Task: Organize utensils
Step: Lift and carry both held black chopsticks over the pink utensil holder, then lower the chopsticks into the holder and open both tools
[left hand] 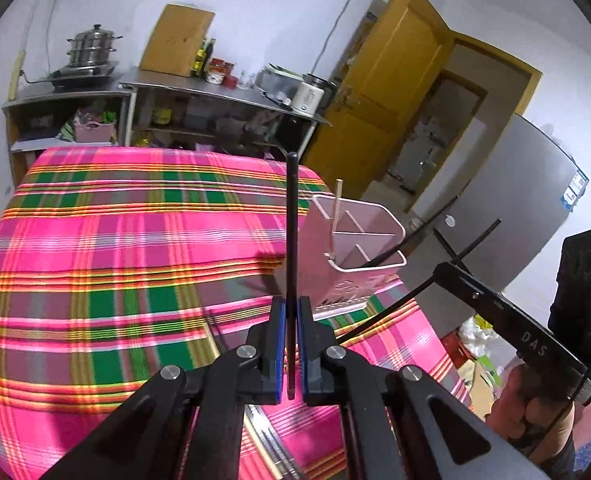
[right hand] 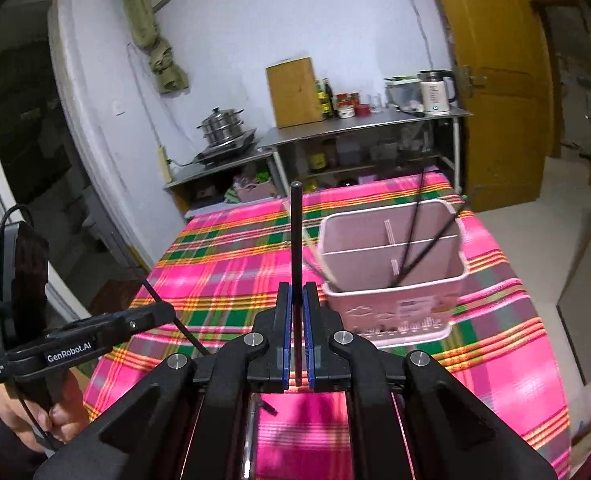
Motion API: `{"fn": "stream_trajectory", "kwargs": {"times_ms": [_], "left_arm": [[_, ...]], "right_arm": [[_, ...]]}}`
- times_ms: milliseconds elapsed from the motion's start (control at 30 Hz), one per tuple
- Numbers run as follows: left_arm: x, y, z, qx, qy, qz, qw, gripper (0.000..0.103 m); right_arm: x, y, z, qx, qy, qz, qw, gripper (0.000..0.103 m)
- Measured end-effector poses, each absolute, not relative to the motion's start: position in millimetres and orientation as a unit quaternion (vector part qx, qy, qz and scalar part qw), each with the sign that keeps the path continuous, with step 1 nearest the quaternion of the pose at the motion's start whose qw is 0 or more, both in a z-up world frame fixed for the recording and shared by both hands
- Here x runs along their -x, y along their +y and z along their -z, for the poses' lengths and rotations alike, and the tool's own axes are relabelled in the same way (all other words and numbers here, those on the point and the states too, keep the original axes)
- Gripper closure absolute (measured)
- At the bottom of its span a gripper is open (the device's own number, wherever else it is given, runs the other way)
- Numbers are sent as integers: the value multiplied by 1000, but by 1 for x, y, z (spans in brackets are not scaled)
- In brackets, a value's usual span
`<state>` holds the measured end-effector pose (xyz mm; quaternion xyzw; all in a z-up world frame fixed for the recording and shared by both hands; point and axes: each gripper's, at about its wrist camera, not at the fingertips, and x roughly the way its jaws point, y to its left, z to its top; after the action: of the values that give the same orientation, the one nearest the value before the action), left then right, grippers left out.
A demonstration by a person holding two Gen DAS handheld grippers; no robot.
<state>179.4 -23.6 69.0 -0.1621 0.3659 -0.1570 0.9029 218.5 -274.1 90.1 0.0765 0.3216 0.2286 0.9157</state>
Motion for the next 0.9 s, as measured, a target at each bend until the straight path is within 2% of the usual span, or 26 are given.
{"fn": "stream_trajectory", "kwargs": {"times_ms": [633,900], "left_arm": [[-243,-76,-156,151,297,199,922,98],[-271,-85,-160,143,284,187,930,98]], "right_arm": [[-244,-331,-163,-100,231,-172,952,98],[-266,-331,-158,-104,223,-166,955,98]]}}
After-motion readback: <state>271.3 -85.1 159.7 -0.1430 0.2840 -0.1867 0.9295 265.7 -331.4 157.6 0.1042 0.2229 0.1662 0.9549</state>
